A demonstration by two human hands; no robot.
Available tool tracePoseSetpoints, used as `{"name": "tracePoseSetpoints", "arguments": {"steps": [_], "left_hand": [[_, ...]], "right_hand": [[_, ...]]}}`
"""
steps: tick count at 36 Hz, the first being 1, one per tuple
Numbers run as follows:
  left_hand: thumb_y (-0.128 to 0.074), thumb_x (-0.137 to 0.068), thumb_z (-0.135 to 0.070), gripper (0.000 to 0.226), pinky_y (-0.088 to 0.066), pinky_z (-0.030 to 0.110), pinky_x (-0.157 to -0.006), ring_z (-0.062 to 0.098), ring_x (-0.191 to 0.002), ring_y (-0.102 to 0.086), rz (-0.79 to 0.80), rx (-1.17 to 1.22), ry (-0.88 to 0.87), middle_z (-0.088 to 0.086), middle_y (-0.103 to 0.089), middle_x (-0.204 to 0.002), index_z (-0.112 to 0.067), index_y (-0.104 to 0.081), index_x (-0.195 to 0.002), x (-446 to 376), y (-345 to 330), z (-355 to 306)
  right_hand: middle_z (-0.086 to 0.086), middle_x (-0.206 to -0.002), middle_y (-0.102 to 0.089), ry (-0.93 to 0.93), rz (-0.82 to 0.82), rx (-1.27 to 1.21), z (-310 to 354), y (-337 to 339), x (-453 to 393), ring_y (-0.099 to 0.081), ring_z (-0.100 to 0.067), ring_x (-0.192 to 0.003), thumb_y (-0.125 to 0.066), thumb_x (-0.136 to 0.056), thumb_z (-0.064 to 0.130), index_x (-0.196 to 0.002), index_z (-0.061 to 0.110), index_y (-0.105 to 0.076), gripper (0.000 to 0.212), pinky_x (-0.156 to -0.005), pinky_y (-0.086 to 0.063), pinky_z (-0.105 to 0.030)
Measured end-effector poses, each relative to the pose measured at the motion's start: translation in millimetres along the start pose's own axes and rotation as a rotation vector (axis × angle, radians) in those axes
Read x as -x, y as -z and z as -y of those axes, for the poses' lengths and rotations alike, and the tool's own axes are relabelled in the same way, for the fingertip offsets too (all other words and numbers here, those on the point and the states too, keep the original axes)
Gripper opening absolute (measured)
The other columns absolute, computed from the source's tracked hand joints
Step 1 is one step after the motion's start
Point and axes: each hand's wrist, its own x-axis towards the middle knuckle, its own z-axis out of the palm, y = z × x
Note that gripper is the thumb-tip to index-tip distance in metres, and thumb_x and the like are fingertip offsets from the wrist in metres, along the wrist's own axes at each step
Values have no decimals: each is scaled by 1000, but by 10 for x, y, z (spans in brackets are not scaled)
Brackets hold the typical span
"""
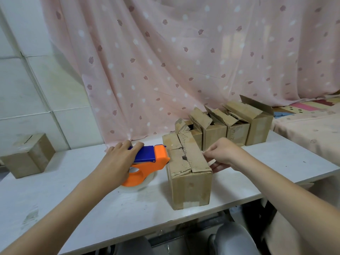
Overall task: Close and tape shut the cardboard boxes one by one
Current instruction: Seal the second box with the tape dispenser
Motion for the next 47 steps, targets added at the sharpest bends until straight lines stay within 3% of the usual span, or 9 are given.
{"name": "tracePoseSetpoints", "arguments": {"steps": [7,13,17,19,21,26,39,45,47], "left_hand": [[-74,-86,-28,63,-29,30,-76,19,-84,-36,-6,-30,8,-2,-43,-101,-24,-42,-140,0,2,-5],[-69,-81,-7,62,-29,30,-72,21,-81,-38,-38,-62,9,2,-51,-102,-23,-45,-136,3,-53,-58],[-79,-74,-11,62,-31,30,-68,21,-75,-42,-49,-88,6,2,-53,-94,-21,-52,-128,-1,-81,-80],[-85,-67,-14,65,-32,30,-64,21,-71,-44,-69,-109,2,1,-53,-88,-21,-54,-123,-5,-118,-58],[-90,-59,-14,71,-32,29,-61,20,-67,-45,-92,-123,0,0,-52,-84,-22,-54,-120,8,-112,-59],[-87,-63,-14,106,-37,30,-60,21,-67,-43,-98,-54,-37,-2,-46,-87,-43,-28,-147,65,-132,-61],[-66,-80,-5,108,-38,29,-69,20,-78,-43,-80,56,8,0,-44,-99,-56,-1,-150,308,-143,44],[-84,-51,-3,122,-32,25,-56,14,-60,-32,-106,-57,4,-5,-38,-79,-43,-27,-151,482,-262,202],[-89,-46,-8,123,-32,25,-56,12,-62,-31,-87,-64,0,-4,-42,-77,-40,-31,-150,518,-305,169]], "right_hand": [[-19,-82,-74,-38,-62,246,-82,-37,-105,-69,-26,-57,-66,-95,31,-102,-10,-66,41,-66,-63,-41],[-7,-71,-66,531,-432,542,57,-144,76,-60,-24,-72,-46,-103,28,-85,11,-68,33,-65,-48,-35],[-3,-92,-64,749,-144,716,163,-377,274,-59,-23,-87,-32,-105,42,-95,17,-59,38,-79,-49,-41],[-3,-117,-63,711,-48,806,93,-464,267,-57,-21,-111,-24,-105,54,-113,17,-59,51,-97,-48,-42],[-5,-140,-54,683,-43,891,25,-518,283,-45,-21,-134,-19,-105,56,-136,13,-51,62,-116,-31,-37],[-4,-163,-27,643,-87,947,-17,-572,358,-17,-16,-152,-11,-105,51,-157,12,-26,67,-120,-7,-24],[1,-165,-23,635,-121,972,-49,-612,322,-16,-11,-152,-4,-102,53,-158,17,-27,71,-115,-3,-17],[-1,-163,-28,608,-90,925,-5,-610,350,-20,-12,-151,-15,-108,43,-156,14,-32,58,-121,-9,-24],[-4,-151,-47,572,-94,885,43,-607,357,-36,-21,-144,-21,-108,40,-143,13,-49,52,-119,-23,-32]]}}
